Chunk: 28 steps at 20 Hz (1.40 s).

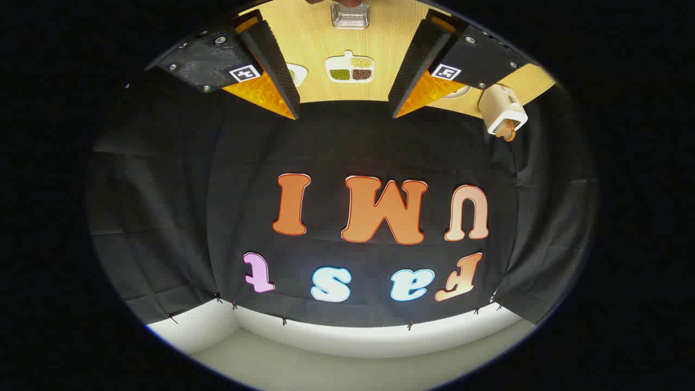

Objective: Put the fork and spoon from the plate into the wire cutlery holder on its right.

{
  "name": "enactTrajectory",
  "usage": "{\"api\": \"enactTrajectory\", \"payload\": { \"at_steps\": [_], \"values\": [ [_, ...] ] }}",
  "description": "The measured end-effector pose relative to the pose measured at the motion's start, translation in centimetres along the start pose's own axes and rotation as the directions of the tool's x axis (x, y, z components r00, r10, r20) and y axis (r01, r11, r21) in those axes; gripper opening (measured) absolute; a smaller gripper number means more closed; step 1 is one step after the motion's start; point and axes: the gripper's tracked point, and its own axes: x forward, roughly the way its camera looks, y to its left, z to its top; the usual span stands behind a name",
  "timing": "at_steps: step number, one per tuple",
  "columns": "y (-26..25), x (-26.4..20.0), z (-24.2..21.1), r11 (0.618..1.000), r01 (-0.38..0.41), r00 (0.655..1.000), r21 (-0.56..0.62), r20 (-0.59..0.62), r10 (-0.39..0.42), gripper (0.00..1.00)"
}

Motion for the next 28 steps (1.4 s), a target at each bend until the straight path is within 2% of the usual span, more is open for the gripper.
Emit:
{"api": "enactTrajectory", "payload": {
  "at_steps": [7,19,28],
  "values": [
    [1.7,0.5,0.4,1.0,-0.025,1.0,0.006,0.008,0.025,0.98],
    [2.3,0.8,4.3,1.0,0.022,0.993,-0.004,0.119,-0.021,0.98],
    [5.3,1.3,5.0,1.0,-0.011,0.992,-0.013,0.129,0.012,0.98]
  ]
}}
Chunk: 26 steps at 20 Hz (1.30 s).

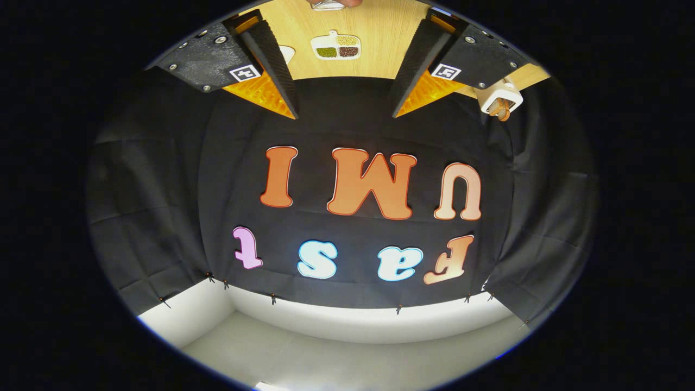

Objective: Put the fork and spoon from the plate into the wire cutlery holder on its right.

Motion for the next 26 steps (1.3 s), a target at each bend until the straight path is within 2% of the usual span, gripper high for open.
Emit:
{"api": "enactTrajectory", "payload": {
  "at_steps": [6,8,11,14,18,20,21,26],
  "values": [
    [3.7,-0.2,-1.7,0.999,-0.031,0.999,0.029,-0.039,0.032,0.98],
    [6.3,-0.8,-4.3,0.997,-0.077,0.991,0.031,-0.106,0.08,0.98],
    [10.7,-1.4,-8.7,0.987,-0.154,0.959,0.055,-0.231,0.163,0.98],
    [14.2,-2.0,-13.4,0.975,-0.215,0.909,0.047,-0.356,0.218,0.99],
    [18.6,-3.7,-19.4,0.955,-0.289,0.813,0.06,-0.51,0.279,0.98],
    [20.3,-4.8,-22.1,0.949,-0.309,0.766,0.056,-0.576,0.284,0.98],
    [20.9,-5.3,-23.5,0.947,-0.317,0.739,0.052,-0.612,0.281,0.97],
    [23.7,-9.5,-30.3,0.94,-0.324,0.563,0.109,-0.776,0.284,0.9]
  ]
}}
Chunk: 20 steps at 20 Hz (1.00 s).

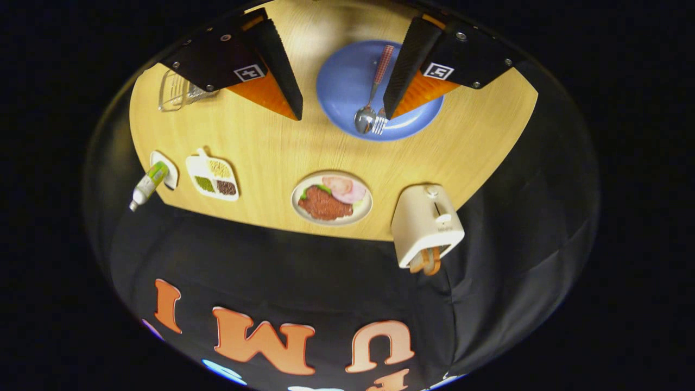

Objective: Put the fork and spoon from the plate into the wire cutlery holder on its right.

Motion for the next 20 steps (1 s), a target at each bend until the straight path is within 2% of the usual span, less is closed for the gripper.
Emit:
{"api": "enactTrajectory", "payload": {
  "at_steps": [6,13,20],
  "values": [
    [2.2,2.7,-5.9,0.998,-0.017,0.987,0.054,-0.161,0.025,0.75],
    [3.7,4.0,-9.4,0.999,-0.015,0.975,0.043,-0.221,0.024,0.49],
    [4.2,4.8,-10.4,0.999,-0.004,0.97,0.035,-0.243,0.012,0.33]
  ]
}}
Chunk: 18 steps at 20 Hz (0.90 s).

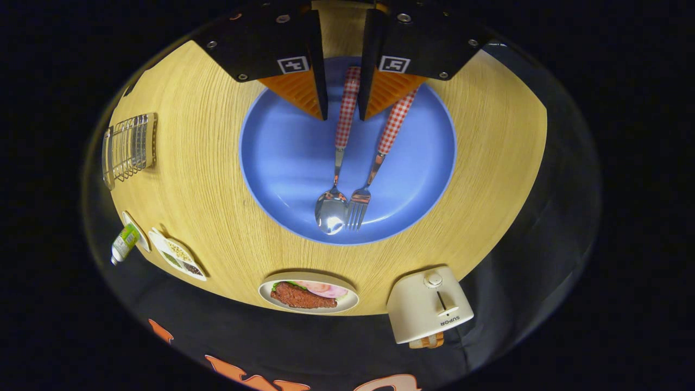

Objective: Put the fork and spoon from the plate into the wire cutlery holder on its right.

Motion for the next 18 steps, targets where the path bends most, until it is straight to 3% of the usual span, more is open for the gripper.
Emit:
{"api": "enactTrajectory", "payload": {
  "at_steps": [7,18],
  "values": [
    [-0.4,0.1,0.6,1.0,-0.011,1.0,0.027,0.018,0.01,0.08],
    [-4.0,-6.2,5.2,0.998,-0.049,0.99,0.05,0.136,0.042,0.06]
  ]
}}
